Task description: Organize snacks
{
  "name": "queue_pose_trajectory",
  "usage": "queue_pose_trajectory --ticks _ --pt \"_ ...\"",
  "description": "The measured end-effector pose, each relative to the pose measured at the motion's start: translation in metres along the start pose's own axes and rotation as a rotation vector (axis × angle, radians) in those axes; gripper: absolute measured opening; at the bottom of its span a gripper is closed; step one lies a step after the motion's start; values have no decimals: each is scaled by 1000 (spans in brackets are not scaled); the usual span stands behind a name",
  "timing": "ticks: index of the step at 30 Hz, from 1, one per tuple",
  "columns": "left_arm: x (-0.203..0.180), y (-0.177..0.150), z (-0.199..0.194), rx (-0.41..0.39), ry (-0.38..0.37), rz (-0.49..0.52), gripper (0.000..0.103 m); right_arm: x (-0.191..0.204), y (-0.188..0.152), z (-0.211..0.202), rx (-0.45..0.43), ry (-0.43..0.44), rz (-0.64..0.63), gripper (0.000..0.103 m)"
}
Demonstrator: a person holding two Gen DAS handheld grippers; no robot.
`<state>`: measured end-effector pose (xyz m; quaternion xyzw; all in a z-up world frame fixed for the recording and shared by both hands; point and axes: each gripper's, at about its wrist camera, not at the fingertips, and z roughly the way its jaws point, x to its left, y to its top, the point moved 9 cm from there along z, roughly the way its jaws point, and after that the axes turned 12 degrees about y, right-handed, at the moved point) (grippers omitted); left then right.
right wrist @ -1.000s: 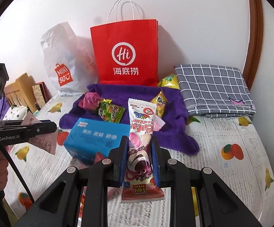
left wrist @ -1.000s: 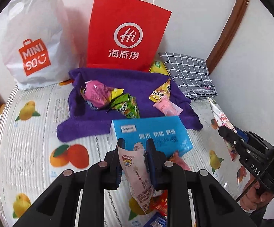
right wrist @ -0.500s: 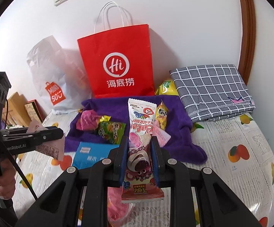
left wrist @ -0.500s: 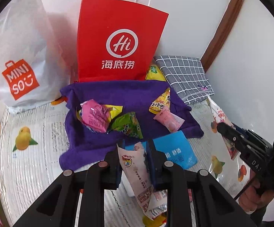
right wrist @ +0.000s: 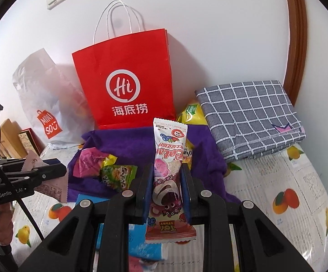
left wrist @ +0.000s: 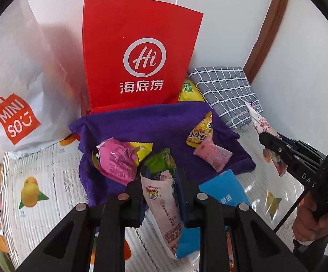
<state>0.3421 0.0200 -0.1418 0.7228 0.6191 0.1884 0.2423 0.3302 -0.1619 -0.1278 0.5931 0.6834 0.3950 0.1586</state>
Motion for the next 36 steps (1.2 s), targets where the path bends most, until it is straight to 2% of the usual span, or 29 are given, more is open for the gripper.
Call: queue_pose_trajectory --ticks 11,26,36 --pt "-2 16 21 8 -3 16 22 -17 8 30 15 -25 0 23" --pt "-11 35 48 30 -14 40 22 -36 2 63 58 -44 13 23" --pt "-13 36 65 60 -9 39 22 -40 -7 79 93 -43 18 23"
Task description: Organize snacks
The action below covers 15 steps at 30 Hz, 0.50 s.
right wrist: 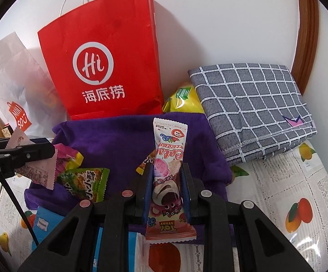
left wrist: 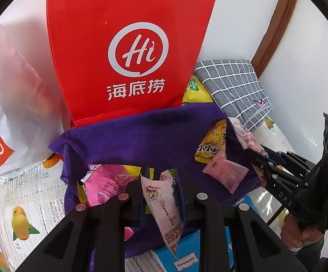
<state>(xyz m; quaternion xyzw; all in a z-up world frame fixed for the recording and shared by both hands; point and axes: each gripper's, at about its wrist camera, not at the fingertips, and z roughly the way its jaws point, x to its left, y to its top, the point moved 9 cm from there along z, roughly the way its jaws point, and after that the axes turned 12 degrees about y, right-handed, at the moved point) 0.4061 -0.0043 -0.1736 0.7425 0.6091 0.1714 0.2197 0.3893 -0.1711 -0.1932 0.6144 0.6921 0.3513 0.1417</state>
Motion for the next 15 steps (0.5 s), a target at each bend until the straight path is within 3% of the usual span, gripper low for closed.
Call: queue_pose_trajectory --ticks 15 --pt "-1 -2 30 64 -8 -16 23 3 -16 25 66 15 -11 25"
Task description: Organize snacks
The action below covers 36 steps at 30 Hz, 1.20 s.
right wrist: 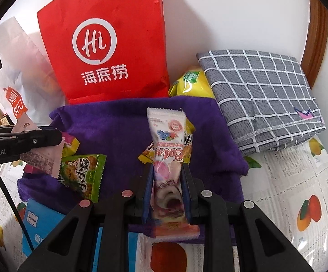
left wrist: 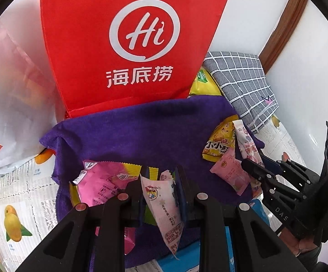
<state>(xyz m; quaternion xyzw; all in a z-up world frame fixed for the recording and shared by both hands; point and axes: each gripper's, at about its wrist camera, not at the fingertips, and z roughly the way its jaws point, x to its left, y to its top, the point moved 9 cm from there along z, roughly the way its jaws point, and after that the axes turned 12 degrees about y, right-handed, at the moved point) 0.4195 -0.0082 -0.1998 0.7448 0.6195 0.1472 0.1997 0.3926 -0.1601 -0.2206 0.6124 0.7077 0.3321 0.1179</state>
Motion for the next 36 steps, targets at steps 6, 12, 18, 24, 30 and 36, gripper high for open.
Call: queue_pose_trajectory --ticks 6,12,18,24,30,36 --pt "-5 -1 3 5 -7 7 24 -3 -1 0 -3 -17 -5 25" --pt "-3 -3 4 2 -32 -2 25 -5 -3 1 -2 -25 -5 25" --pt "-2 -4 4 0 -28 -3 25 -4 -3 -1 -7 -29 -23 27" --pt "-4 -4 7 8 -34 -13 27 -7 -4 -1 -4 -27 -17 37" --pt "-1 0 -2 -13 -55 -38 62 -5 3 -20 -63 -38 -32 49" --pt "4 2 -26 -53 -8 -51 65 3 14 -51 -117 -12 -27 70"
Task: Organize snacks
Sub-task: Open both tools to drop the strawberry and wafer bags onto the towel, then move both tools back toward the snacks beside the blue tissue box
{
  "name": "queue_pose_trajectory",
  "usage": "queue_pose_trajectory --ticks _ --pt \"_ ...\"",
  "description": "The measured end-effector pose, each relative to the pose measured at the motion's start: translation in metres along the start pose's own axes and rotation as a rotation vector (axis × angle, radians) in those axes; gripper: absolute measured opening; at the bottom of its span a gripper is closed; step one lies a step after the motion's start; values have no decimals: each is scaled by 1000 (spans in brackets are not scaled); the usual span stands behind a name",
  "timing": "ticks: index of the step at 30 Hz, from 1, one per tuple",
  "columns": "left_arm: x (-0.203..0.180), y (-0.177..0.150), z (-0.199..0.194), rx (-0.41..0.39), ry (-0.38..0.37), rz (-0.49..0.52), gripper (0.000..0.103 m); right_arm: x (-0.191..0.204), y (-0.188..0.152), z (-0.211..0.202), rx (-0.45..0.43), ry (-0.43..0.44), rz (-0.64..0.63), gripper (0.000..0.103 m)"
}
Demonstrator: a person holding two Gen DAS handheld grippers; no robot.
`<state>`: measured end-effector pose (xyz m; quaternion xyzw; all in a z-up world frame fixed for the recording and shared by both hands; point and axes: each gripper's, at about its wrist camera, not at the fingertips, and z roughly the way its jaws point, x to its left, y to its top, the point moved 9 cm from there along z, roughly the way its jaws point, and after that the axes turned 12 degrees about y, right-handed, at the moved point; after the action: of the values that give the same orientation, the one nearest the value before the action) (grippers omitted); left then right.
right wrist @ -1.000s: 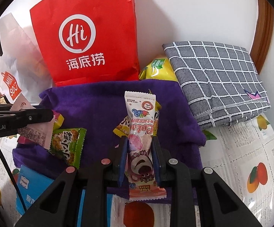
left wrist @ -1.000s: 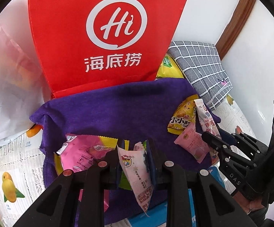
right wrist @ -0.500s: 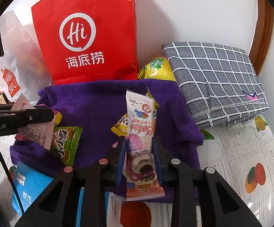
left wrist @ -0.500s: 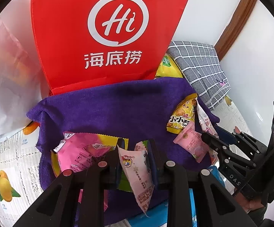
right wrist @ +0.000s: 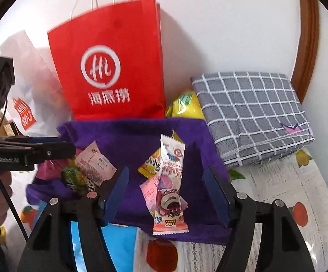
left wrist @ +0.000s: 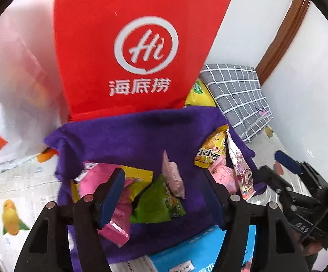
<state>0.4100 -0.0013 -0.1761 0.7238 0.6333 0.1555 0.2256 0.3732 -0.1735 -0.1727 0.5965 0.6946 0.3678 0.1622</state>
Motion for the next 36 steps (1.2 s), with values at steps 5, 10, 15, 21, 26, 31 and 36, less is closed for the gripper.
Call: queue_pose_trajectory --ticks 5,10,15,21,26,31,36 --pt "5 -9 -26 -15 38 -8 65 8 -5 -26 -7 13 0 70" --pt "4 -31 -57 -33 21 -41 65 20 -18 -61 -34 18 4 70" --pt "0 -61 -86 -44 33 -56 65 26 -34 -92 -43 33 26 70" --pt "-6 -96 -103 -16 21 -88 65 25 -64 -115 15 -2 53 68" --pt "-6 -126 -103 8 32 -100 65 33 -91 -126 48 5 41 64" --pt "-8 -148 -105 -15 46 -86 65 41 -108 -137 39 28 50 64" --pt "-11 -163 -98 -37 53 -45 65 46 -124 -138 46 50 76 64"
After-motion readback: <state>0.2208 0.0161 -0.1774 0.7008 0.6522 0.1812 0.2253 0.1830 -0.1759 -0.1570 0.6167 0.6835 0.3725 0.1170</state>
